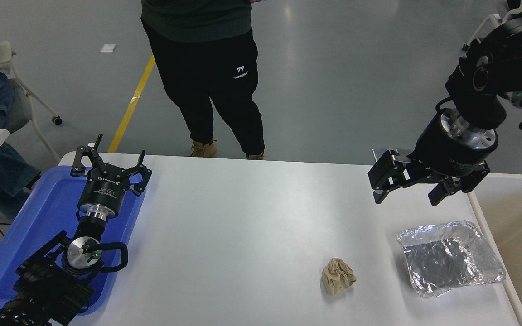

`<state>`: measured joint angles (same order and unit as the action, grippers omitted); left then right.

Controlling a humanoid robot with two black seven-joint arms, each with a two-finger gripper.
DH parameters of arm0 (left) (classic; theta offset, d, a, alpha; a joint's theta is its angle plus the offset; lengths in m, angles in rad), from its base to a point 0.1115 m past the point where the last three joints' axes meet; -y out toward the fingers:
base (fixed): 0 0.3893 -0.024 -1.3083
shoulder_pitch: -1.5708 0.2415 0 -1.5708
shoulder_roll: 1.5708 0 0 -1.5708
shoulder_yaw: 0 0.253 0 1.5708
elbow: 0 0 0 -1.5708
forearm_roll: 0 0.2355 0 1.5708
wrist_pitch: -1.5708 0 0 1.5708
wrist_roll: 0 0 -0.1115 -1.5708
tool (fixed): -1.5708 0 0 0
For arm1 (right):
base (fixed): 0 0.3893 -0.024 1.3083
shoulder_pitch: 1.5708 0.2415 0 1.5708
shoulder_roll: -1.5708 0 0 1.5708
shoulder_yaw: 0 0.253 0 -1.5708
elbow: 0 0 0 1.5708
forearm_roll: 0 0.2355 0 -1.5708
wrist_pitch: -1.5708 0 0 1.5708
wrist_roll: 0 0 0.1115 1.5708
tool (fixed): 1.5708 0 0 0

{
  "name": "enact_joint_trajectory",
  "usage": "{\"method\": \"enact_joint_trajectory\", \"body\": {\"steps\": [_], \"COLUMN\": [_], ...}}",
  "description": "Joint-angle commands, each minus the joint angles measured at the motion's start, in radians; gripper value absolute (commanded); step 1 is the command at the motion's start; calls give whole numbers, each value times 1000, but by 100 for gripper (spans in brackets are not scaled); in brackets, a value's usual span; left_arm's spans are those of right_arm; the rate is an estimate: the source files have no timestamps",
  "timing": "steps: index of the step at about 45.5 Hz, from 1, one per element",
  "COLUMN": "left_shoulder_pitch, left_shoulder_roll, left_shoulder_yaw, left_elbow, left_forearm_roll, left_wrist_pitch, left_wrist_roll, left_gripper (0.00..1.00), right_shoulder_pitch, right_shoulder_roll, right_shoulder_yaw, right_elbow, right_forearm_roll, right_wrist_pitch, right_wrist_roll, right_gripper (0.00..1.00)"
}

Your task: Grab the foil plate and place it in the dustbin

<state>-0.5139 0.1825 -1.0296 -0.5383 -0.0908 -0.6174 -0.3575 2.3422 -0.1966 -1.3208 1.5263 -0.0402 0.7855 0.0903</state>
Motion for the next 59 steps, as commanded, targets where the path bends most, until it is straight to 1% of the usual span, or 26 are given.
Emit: {"method": "enact_joint_trajectory", "body": {"steps": [1, 17, 26, 33, 42, 51, 59], "left_shoulder_pitch": [0, 0, 0, 0, 0, 0, 0], "left_shoulder_roll": [-2, -2, -2, -2, -2, 0, 0], "left_shoulder_yaw": [-1, 0, 0, 0, -1, -1, 0], "left_elbow": [0, 0, 0, 0, 0, 0, 0], "left_forearm_roll": [0, -1, -1, -1, -1, -1, -1], "left_wrist_pitch": [-1, 1, 1, 1, 1, 1, 1], "left_wrist_roll": [0, 0, 0, 0, 0, 0, 0], "left_gripper": [100, 100, 100, 100, 100, 100, 100], "right_shoulder_pitch": [0, 0, -1, -7, -66, -136, -245], "right_shoulder_roll": [-3, -3, -6, -50, -156, -299, -434], "right_shoulder_yaw": [0, 0, -2, -11, -20, -15, 32], "right_elbow": [0, 0, -2, -12, -61, -135, -251], "right_forearm_roll": [-3, -9, -67, -142, -228, -377, -561], "right_wrist_pitch": [0, 0, 0, 0, -11, -40, -45], "right_wrist_roll": [0, 0, 0, 0, 0, 0, 0], "right_gripper": [100, 100, 100, 100, 100, 100, 100]}}
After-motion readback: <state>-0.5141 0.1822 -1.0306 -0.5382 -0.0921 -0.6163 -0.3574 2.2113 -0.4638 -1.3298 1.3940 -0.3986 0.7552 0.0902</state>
